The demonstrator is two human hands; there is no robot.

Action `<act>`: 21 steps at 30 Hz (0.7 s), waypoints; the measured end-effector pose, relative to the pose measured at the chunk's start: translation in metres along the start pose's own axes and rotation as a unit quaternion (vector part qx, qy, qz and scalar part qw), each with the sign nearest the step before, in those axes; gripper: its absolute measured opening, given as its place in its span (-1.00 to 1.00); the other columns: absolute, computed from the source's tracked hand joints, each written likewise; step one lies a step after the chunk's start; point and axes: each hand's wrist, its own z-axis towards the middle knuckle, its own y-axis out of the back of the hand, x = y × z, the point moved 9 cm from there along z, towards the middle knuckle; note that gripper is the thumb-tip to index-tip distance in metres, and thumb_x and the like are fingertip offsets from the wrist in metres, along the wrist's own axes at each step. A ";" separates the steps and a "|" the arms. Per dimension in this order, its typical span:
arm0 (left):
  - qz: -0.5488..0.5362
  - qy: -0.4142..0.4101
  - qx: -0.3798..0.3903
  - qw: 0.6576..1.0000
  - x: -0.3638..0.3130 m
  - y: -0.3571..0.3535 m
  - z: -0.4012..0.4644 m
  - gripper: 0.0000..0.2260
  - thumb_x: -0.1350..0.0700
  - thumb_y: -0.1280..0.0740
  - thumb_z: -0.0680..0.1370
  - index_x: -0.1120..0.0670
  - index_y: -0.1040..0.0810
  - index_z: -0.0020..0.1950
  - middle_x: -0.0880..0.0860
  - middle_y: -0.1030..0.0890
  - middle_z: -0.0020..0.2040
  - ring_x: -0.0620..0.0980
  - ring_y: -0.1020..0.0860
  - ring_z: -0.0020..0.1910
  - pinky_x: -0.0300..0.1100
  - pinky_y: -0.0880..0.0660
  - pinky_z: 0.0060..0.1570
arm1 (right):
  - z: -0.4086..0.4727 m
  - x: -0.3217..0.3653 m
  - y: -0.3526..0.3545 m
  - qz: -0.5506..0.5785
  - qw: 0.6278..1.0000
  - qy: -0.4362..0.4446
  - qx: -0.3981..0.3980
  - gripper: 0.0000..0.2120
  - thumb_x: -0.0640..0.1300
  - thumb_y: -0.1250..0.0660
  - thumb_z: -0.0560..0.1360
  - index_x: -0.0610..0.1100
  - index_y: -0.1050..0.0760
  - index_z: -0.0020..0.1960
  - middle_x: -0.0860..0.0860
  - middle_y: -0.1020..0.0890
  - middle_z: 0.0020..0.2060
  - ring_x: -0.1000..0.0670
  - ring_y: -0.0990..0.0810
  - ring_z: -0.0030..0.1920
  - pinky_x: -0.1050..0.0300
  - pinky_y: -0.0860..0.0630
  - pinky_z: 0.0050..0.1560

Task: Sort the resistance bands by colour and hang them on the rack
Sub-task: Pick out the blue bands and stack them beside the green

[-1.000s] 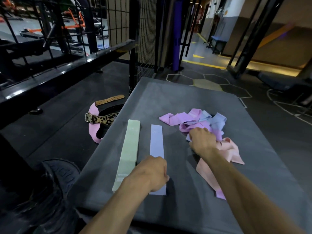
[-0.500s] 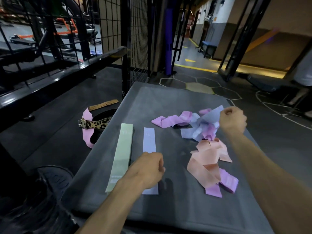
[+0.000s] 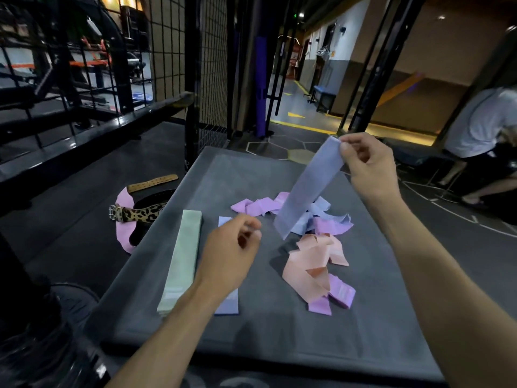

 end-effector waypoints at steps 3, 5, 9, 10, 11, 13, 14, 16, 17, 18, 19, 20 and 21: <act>-0.062 -0.006 -0.036 0.997 -0.011 0.011 0.000 -0.83 0.13 -0.41 0.57 -0.06 -0.58 0.13 -0.18 -0.64 0.02 -0.26 -0.58 -0.04 -0.45 -0.47 -0.14 | -0.022 0.038 -0.002 0.023 0.998 0.025 0.052 -0.88 -0.20 -0.33 0.61 -0.06 -0.62 0.06 0.18 -0.62 -0.19 0.22 -0.52 -0.21 0.19 -0.55 -0.11; -0.066 -0.016 -0.018 0.998 -0.015 0.008 -0.002 -0.75 0.09 -0.43 0.56 -0.09 -0.55 0.22 -0.21 -0.62 0.11 -0.21 -0.58 0.02 -0.33 -0.54 -0.08 | -0.042 0.056 -0.009 0.023 0.994 0.036 0.099 -0.88 -0.24 -0.34 0.60 -0.10 -0.63 0.07 0.18 -0.62 -0.21 0.26 -0.50 -0.23 0.31 -0.48 -0.14; -0.176 0.020 0.075 0.981 -0.018 -0.006 -0.008 -0.82 0.01 -0.34 0.63 -0.05 -0.67 0.18 -0.14 -0.68 0.13 -0.05 -0.63 0.10 0.01 -0.58 0.16 | -0.077 0.071 -0.018 0.082 0.985 0.037 0.148 -0.86 -0.32 -0.32 0.60 -0.14 -0.62 0.03 0.16 -0.62 -0.21 0.22 -0.50 -0.23 0.37 -0.44 -0.20; -0.246 0.059 0.104 0.962 -0.017 -0.011 -0.012 -0.76 -0.05 -0.29 0.64 0.01 -0.67 0.18 -0.05 -0.70 0.14 0.03 -0.64 0.13 0.05 -0.56 0.20 | -0.084 0.071 -0.021 0.119 0.980 0.025 0.159 -0.85 -0.33 -0.31 0.61 -0.14 -0.61 0.03 0.10 -0.63 -0.18 0.15 -0.51 -0.23 0.33 -0.44 -0.22; -0.309 0.097 0.135 0.937 -0.015 -0.018 -0.017 -0.66 -0.10 -0.25 0.62 0.07 -0.66 0.19 0.05 -0.69 0.15 0.10 -0.63 0.17 0.07 -0.54 0.22 | -0.091 0.070 -0.023 0.162 0.972 0.012 0.170 -0.85 -0.33 -0.29 0.61 -0.14 -0.60 0.04 0.02 -0.64 -0.15 0.07 -0.51 -0.23 0.27 -0.44 -0.24; -0.361 0.131 0.195 0.902 -0.015 -0.031 -0.028 -0.60 -0.08 -0.26 0.57 0.13 -0.60 0.26 0.16 -0.65 0.23 0.16 -0.60 0.21 0.06 -0.50 0.27 | -0.104 0.066 -0.028 0.241 0.951 -0.015 0.193 -0.84 -0.30 -0.27 0.63 -0.11 -0.58 0.02 -0.06 -0.63 -0.10 -0.04 -0.50 -0.22 0.19 -0.45 -0.25; -0.355 0.127 0.224 0.899 -0.018 -0.036 -0.034 -0.63 -0.04 -0.28 0.58 0.13 -0.58 0.30 0.18 -0.63 0.26 0.15 -0.58 0.23 0.04 -0.49 0.30 | -0.110 0.062 -0.032 0.276 0.938 -0.036 0.204 -0.82 -0.28 -0.26 0.64 -0.07 -0.59 -0.01 -0.07 -0.63 -0.09 -0.05 -0.52 -0.19 0.19 -0.47 -0.23; -0.317 0.091 0.260 0.908 -0.024 -0.040 -0.040 -0.72 0.10 -0.30 0.64 0.11 -0.56 0.33 0.20 -0.62 0.24 0.11 -0.59 0.23 0.00 -0.50 0.32 | -0.122 0.054 -0.040 0.330 0.915 -0.084 0.218 -0.77 -0.29 -0.25 0.62 -0.04 -0.59 -0.08 -0.05 -0.63 -0.10 -0.02 -0.56 -0.15 0.20 -0.51 -0.18; -0.302 0.076 0.259 0.914 -0.026 -0.039 -0.040 -0.76 0.15 -0.31 0.65 0.12 -0.58 0.31 0.19 -0.64 0.18 0.06 -0.61 0.19 -0.01 -0.51 0.30 | -0.127 0.050 -0.045 0.350 0.904 -0.106 0.220 -0.78 -0.31 -0.23 0.59 -0.08 -0.58 -0.10 -0.05 -0.63 -0.12 0.00 -0.57 -0.16 0.21 -0.52 -0.16; -0.288 0.069 0.246 0.923 -0.025 -0.036 -0.039 -0.80 0.18 -0.33 0.64 0.12 -0.61 0.25 0.18 -0.65 0.09 0.02 -0.62 0.11 -0.01 -0.53 0.27 | -0.131 0.045 -0.048 0.368 0.895 -0.127 0.218 -0.81 -0.33 -0.21 0.53 -0.13 -0.55 -0.12 -0.07 -0.62 -0.15 0.00 -0.57 -0.17 0.20 -0.52 -0.16; -0.275 0.068 0.230 0.931 -0.023 -0.034 -0.037 -0.84 0.20 -0.35 0.63 0.12 -0.64 0.19 0.20 -0.66 0.03 0.00 -0.61 0.04 0.00 -0.53 0.22 | -0.134 0.040 -0.051 0.384 0.887 -0.148 0.209 -0.84 -0.32 -0.19 0.46 -0.15 -0.52 -0.15 -0.08 -0.61 -0.17 0.00 -0.57 -0.19 0.21 -0.52 -0.17; -0.262 0.066 0.219 0.937 -0.022 -0.032 -0.035 -0.88 0.20 -0.37 0.61 0.11 -0.66 0.12 0.23 -0.67 0.01 -0.01 -0.61 -0.01 -0.01 -0.54 0.16 | -0.136 0.034 -0.054 0.397 0.880 -0.168 0.198 -0.85 -0.30 -0.16 0.39 -0.16 -0.50 -0.18 -0.10 -0.60 -0.17 0.00 -0.57 -0.20 0.20 -0.51 -0.19; -0.248 0.064 0.211 0.943 -0.022 -0.031 -0.035 -0.91 0.19 -0.39 0.60 0.09 -0.68 0.06 0.22 -0.68 0.01 -0.02 -0.61 -0.05 -0.05 -0.55 0.08 | -0.138 0.027 -0.056 0.407 0.874 -0.185 0.190 -0.85 -0.26 -0.15 0.35 -0.16 -0.50 -0.20 -0.11 -0.59 -0.16 -0.01 -0.57 -0.19 0.19 -0.50 -0.18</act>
